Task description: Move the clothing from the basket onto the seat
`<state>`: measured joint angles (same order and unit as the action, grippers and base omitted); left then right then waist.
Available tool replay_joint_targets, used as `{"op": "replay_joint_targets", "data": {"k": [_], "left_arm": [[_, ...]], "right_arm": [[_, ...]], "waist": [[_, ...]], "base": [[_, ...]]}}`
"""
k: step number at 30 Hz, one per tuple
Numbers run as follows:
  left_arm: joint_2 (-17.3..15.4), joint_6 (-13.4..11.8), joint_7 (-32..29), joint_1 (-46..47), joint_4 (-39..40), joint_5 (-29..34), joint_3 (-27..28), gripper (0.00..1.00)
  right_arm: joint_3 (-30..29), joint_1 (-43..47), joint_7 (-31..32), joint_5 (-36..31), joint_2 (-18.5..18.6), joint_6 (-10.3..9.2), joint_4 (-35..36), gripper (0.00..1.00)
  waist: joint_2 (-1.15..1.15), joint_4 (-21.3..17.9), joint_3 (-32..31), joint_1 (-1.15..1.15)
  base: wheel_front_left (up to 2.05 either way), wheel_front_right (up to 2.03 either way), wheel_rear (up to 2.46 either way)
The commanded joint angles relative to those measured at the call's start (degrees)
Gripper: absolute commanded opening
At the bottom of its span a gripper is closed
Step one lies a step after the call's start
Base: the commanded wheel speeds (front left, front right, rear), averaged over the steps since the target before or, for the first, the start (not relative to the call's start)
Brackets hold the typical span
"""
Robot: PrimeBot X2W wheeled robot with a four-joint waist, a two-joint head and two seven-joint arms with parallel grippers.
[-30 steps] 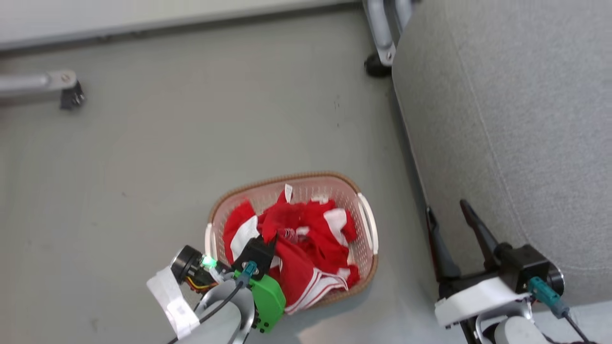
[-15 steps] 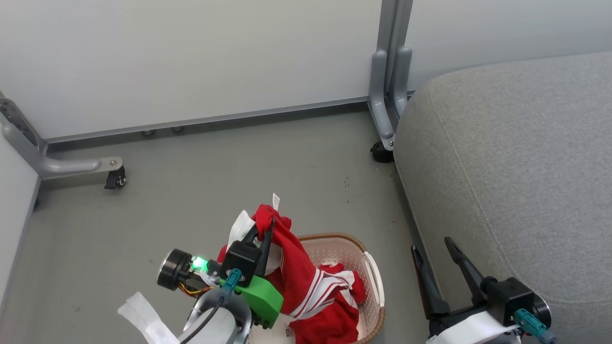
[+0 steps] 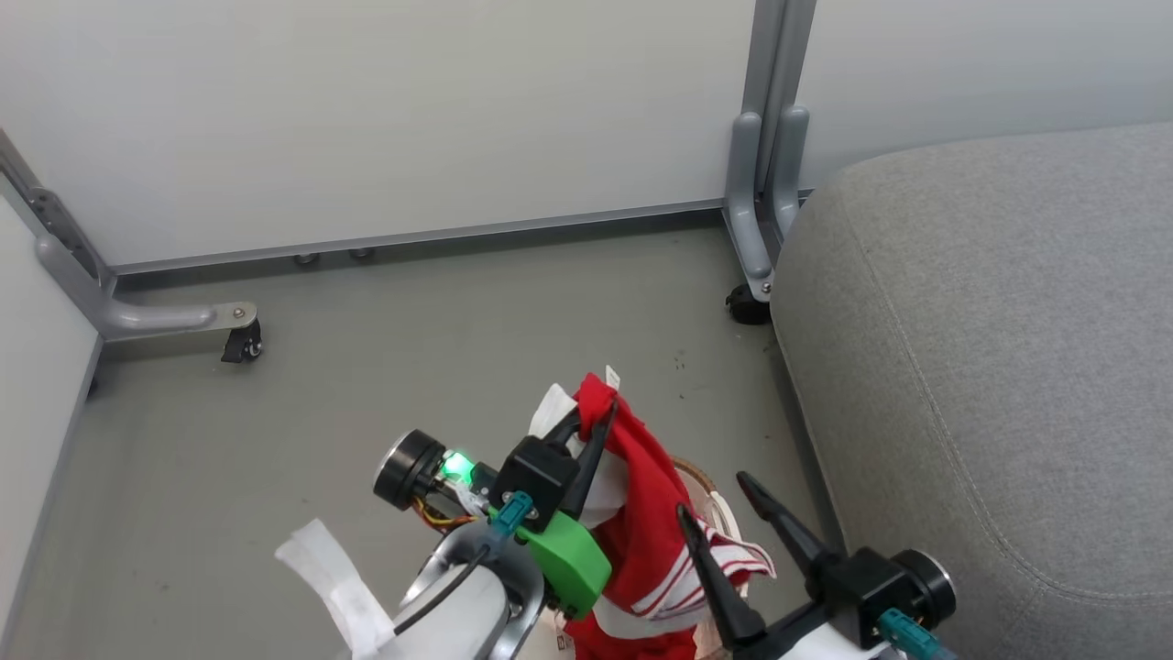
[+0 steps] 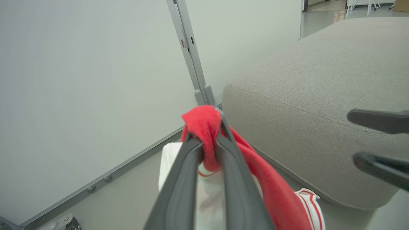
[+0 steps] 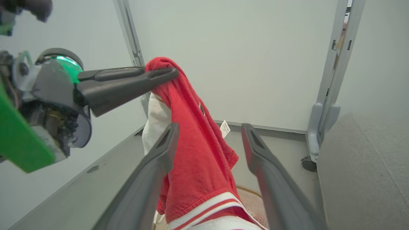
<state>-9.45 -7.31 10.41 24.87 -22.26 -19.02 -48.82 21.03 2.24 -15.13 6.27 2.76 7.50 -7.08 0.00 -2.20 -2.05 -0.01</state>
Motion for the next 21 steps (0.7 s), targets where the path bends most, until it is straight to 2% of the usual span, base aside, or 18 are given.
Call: {"op": "replay_joint_targets", "data": {"k": [1, 5, 9, 20, 21], "left_arm": [[0.60, 0.42, -0.57, 1.33, 0.82, 0.02, -0.43, 0.00], [1.56, 1.84, -3.15, 2.75, 3.28, -0.58, -1.73, 0.00], [2.10, 2.76, -5.98, 3.50, 6.75, -0.91, -2.88, 0.00], [-0.19, 3.84, -11.84, 2.16, 17.42, -3.42, -3.84, 0.00], [-0.37, 3.96, -12.20, 1.96, 18.06, -3.81, -3.82, 0.00]], "right_arm": [[0.90, -0.62, -0.03, -0.24, 0.25, -0.03, -0.72, 1.00], [2.79, -1.79, -0.03, -0.56, 0.42, -0.02, -2.81, 1.00], [0.82, -1.97, -0.03, -1.25, 0.37, -0.02, -4.94, 1.00], [-2.84, -1.58, -0.03, -2.86, 0.24, -0.02, -7.88, 1.00], [-2.87, -1.62, -0.03, -2.91, 0.23, -0.02, -7.93, 0.64]], "waist": [[0.00, 0.08, -0.01, 0.01], [0.00, 0.29, 0.21, 0.01], [0.00, 0.35, 0.42, 0.01], [0.00, 0.05, 1.24, 0.01], [0.00, 0.07, 1.32, 0.01]], "base": [[0.00, 0.00, 0.00], [0.00, 0.00, 0.00], [0.00, 0.00, 0.00], [0.00, 0.00, 0.00], [0.00, 0.00, 0.00]]}}
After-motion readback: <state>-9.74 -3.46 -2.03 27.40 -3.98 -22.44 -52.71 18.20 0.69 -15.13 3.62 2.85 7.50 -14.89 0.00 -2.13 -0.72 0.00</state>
